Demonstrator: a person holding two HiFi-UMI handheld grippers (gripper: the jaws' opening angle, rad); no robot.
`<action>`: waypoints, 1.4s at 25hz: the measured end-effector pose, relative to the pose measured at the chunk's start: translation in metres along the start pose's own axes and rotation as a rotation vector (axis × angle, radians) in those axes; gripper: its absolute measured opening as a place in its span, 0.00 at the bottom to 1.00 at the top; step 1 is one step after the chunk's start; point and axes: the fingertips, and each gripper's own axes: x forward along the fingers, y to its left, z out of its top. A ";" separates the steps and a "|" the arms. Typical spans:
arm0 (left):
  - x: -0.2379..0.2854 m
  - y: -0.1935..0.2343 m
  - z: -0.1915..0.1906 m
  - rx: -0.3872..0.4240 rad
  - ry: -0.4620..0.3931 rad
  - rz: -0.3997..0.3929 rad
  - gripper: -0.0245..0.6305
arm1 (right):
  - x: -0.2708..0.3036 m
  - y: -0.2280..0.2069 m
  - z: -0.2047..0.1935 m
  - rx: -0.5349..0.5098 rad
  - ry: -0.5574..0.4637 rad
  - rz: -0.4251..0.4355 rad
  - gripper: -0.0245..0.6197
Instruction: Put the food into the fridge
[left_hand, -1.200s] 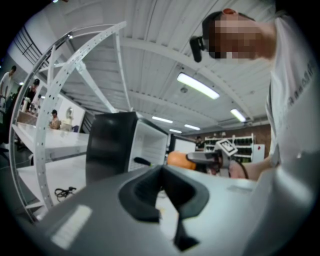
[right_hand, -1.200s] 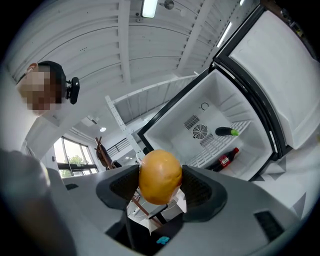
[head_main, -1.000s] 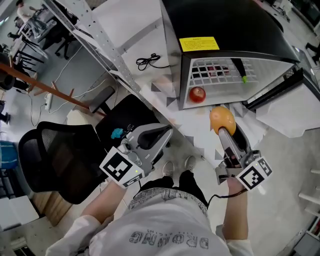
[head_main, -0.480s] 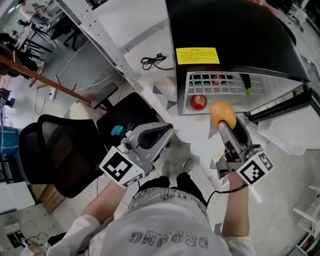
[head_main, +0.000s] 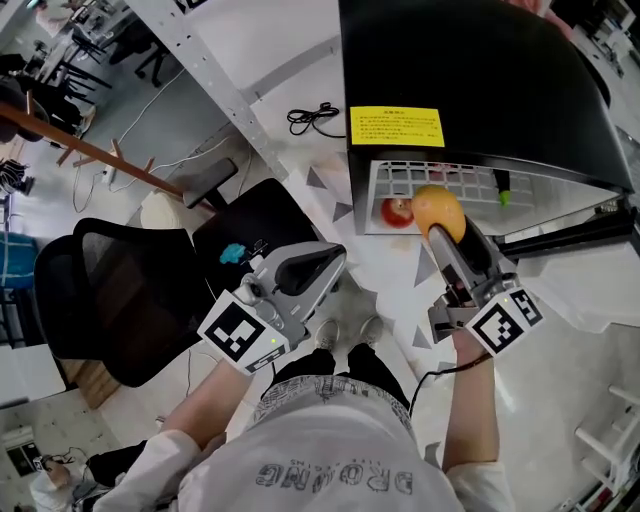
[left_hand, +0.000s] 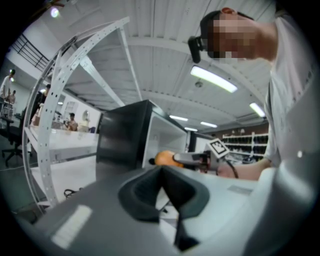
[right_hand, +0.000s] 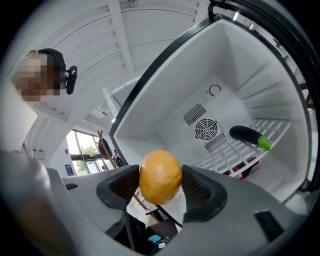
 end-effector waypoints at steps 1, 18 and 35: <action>0.001 0.001 0.000 0.000 0.001 0.004 0.05 | 0.004 -0.002 0.000 -0.010 0.005 -0.002 0.46; 0.000 0.016 -0.007 -0.009 0.030 0.065 0.05 | 0.061 -0.033 -0.012 -0.272 0.073 -0.114 0.46; -0.007 0.029 -0.009 -0.015 0.030 0.107 0.05 | 0.094 -0.050 -0.029 -0.439 0.155 -0.202 0.46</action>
